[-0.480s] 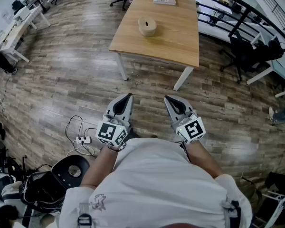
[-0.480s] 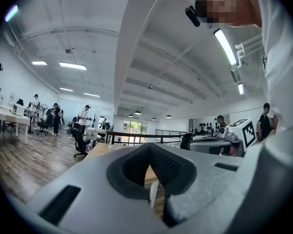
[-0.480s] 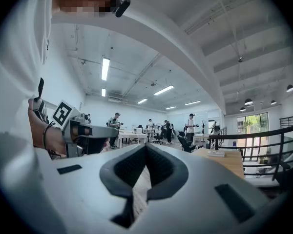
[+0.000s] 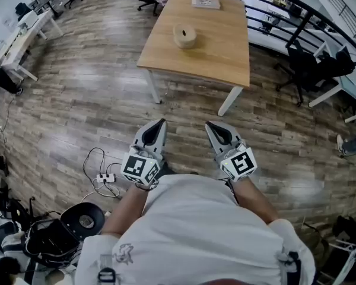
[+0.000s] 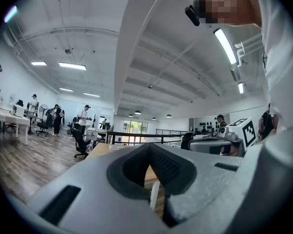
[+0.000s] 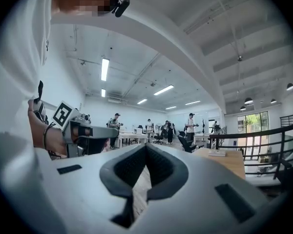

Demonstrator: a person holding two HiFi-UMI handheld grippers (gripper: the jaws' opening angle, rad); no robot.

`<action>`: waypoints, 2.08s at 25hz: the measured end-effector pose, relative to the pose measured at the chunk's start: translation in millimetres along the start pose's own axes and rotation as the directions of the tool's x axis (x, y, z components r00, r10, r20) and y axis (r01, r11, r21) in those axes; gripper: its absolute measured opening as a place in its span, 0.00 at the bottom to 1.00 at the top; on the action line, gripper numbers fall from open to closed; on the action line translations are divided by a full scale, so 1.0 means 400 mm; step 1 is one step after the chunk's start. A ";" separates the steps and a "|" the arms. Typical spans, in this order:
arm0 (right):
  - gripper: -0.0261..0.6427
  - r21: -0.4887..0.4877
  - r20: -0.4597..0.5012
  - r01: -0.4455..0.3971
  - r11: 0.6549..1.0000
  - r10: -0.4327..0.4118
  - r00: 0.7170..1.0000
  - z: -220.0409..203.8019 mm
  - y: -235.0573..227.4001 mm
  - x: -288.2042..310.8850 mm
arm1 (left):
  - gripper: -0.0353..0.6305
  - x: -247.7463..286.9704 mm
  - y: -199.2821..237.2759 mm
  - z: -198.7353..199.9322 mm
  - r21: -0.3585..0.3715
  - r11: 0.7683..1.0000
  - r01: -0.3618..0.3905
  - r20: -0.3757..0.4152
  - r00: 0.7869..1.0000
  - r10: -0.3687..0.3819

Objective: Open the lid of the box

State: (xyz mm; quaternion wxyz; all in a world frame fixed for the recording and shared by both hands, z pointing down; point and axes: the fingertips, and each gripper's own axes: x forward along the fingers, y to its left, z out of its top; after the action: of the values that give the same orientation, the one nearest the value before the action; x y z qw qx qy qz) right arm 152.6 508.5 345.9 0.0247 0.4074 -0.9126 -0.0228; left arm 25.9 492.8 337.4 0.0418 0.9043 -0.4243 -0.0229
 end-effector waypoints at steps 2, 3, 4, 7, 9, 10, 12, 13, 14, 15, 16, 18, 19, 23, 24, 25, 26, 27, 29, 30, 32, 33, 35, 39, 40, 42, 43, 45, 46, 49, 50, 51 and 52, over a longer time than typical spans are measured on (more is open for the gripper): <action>0.04 0.016 -0.009 -0.014 1.000 0.014 1.000 -0.006 -0.001 0.015 | 0.06 0.004 0.012 0.001 -0.001 1.000 -0.003 0.001 1.000 0.003; 0.04 0.024 -0.012 -0.019 1.000 0.020 1.000 -0.009 -0.001 0.023 | 0.06 0.006 0.019 0.002 -0.001 1.000 -0.006 0.003 1.000 0.006; 0.05 0.027 -0.013 -0.019 0.999 0.019 1.000 -0.010 -0.003 0.030 | 0.06 0.007 0.025 0.004 -0.001 1.000 -0.008 0.007 1.000 0.008; 0.05 0.016 -0.011 0.009 1.000 -0.009 1.000 -0.010 -0.012 0.050 | 0.06 0.011 0.045 0.007 -0.001 1.000 -0.012 0.021 1.000 0.012; 0.09 0.016 -0.009 0.024 1.000 -0.024 1.000 -0.010 -0.019 0.069 | 0.06 0.015 0.060 0.009 -0.003 1.000 -0.010 0.033 0.999 0.010; 0.19 0.018 -0.011 0.029 0.999 -0.029 1.000 -0.011 -0.022 0.081 | 0.07 0.018 0.070 0.009 -0.006 1.000 -0.009 0.038 0.999 0.009; 0.28 0.025 -0.019 0.041 0.999 -0.040 0.999 -0.015 -0.031 0.107 | 0.16 0.025 0.092 0.007 -0.009 1.000 -0.006 0.038 0.999 0.006; 0.32 0.028 -0.021 0.046 0.999 -0.045 0.999 -0.017 -0.035 0.120 | 0.21 0.028 0.105 0.005 -0.011 1.000 -0.003 0.036 0.999 0.004; 0.33 0.030 -0.025 0.048 0.998 -0.047 0.999 -0.020 -0.038 0.135 | 0.25 0.031 0.120 0.002 -0.013 1.000 -0.001 0.034 0.999 0.002; 0.34 0.031 -0.029 0.049 0.998 -0.048 0.998 -0.024 -0.040 0.150 | 0.27 0.034 0.137 -0.002 -0.017 1.000 0.000 0.032 0.999 0.000; 0.34 0.031 -0.035 0.049 0.998 -0.048 0.998 -0.028 -0.042 0.168 | 0.29 0.036 0.156 -0.006 -0.021 1.000 0.002 0.028 1.000 -0.001; 0.34 0.030 -0.046 0.047 0.998 -0.046 0.998 -0.036 -0.044 0.209 | 0.32 0.044 0.199 -0.014 -0.032 0.999 0.004 0.022 1.000 -0.003; 0.34 0.029 -0.051 0.045 0.999 -0.043 0.998 -0.039 -0.044 0.235 | 0.34 0.049 0.225 -0.015 -0.037 0.999 0.004 0.021 1.000 -0.003; 0.34 0.023 -0.060 0.038 0.999 -0.036 0.998 -0.040 -0.036 0.359 | 0.35 0.057 0.346 -0.004 -0.035 0.999 0.001 0.029 1.000 0.000; 0.34 0.021 -0.060 0.038 0.999 -0.036 0.998 -0.038 -0.033 0.393 | 0.35 0.058 0.380 0.000 -0.033 0.999 0.001 0.029 1.000 0.000; 0.34 0.020 -0.061 0.038 0.999 -0.036 0.997 -0.035 -0.031 0.428 | 0.35 0.059 0.415 0.006 -0.032 0.999 0.000 0.029 1.000 0.001; 0.34 0.020 -0.061 0.038 0.999 -0.036 0.997 -0.032 -0.030 0.462 | 0.35 0.061 0.449 0.013 -0.033 0.999 -0.001 0.029 1.000 0.002; 0.34 0.022 -0.061 0.037 0.999 -0.036 0.997 -0.028 -0.028 0.495 | 0.35 0.061 0.482 0.021 -0.033 0.999 -0.002 0.029 1.000 0.003; 0.34 0.022 -0.064 0.037 0.999 -0.036 0.997 -0.019 -0.017 0.555 | 0.36 0.056 0.540 0.037 -0.025 1.000 0.003 0.024 1.000 -0.002; 0.34 0.018 -0.064 0.036 0.999 -0.035 0.997 -0.015 -0.010 0.582 | 0.36 0.051 0.567 0.044 -0.018 1.000 0.008 0.019 1.000 -0.008; 0.34 0.003 -0.063 0.030 1.000 -0.030 0.998 -0.007 0.008 0.636 | 0.36 0.038 0.622 0.054 -0.003 1.000 0.015 0.011 1.000 -0.015; 0.34 -0.002 -0.063 0.025 1.000 -0.025 0.998 -0.006 0.015 0.661 | 0.36 0.033 0.650 0.057 0.002 1.000 0.014 0.008 1.000 -0.014; 0.34 0.003 -0.071 0.018 1.000 -0.017 0.997 -0.011 0.021 0.705 | 0.36 0.027 0.698 0.059 0.006 1.000 0.006 0.002 1.000 -0.006; 0.34 0.014 -0.090 0.005 1.000 -0.004 0.996 -0.031 0.018 0.762 | 0.36 0.018 0.747 0.048 0.000 1.000 -0.014 -0.011 1.000 0.014; 0.34 0.015 -0.090 0.000 1.000 0.002 0.996 -0.034 0.016 0.776 | 0.36 0.017 0.756 0.045 0.000 1.000 -0.019 -0.013 1.000 0.019; 0.34 0.017 -0.087 -0.014 1.000 0.015 0.996 -0.039 0.011 0.806 | 0.36 0.018 0.777 0.040 0.001 0.999 -0.034 -0.015 0.999 0.034; 0.34 0.018 -0.085 -0.020 1.000 0.022 0.996 -0.041 0.007 0.823 | 0.36 0.021 0.790 0.038 0.001 0.999 -0.042 -0.016 0.999 0.042; 0.34 0.021 -0.083 -0.034 0.999 0.035 0.996 -0.048 -0.006 0.862 | 0.36 0.033 0.819 0.035 0.003 0.998 -0.056 -0.018 0.998 0.056; 0.34 0.022 -0.081 -0.041 0.999 0.043 0.996 -0.050 -0.015 0.885 | 0.36 0.043 0.836 0.034 0.005 0.998 -0.063 -0.019 0.998 0.063; 0.34 0.026 -0.072 -0.062 0.998 0.064 0.995 -0.058 -0.055 0.956 | 0.36 0.087 0.889 0.033 0.012 0.997 -0.083 -0.019 0.996 0.083; 0.34 0.029 -0.071 -0.068 0.997 0.070 0.995 -0.060 -0.071 0.981 | 0.36 0.105 0.908 0.034 0.013 0.996 -0.088 -0.020 0.996 0.089; 0.34 0.032 -0.070 -0.073 0.997 0.075 0.995 -0.061 -0.089 1.006 | 0.36 0.124 0.927 0.037 0.014 0.995 -0.094 -0.021 0.995 0.095; 0.34 0.035 -0.069 -0.078 0.996 0.080 0.994 -0.061 -0.108 1.030 | 0.36 0.145 0.944 0.041 0.016 0.995 -0.100 -0.021 0.995 0.100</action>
State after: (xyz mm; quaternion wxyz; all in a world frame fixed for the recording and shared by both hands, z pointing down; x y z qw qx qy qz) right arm -88.6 172.3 378.3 0.0511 0.3719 -0.9269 0.0073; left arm -227.5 207.1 356.6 0.0410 0.8823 -0.4688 -0.0079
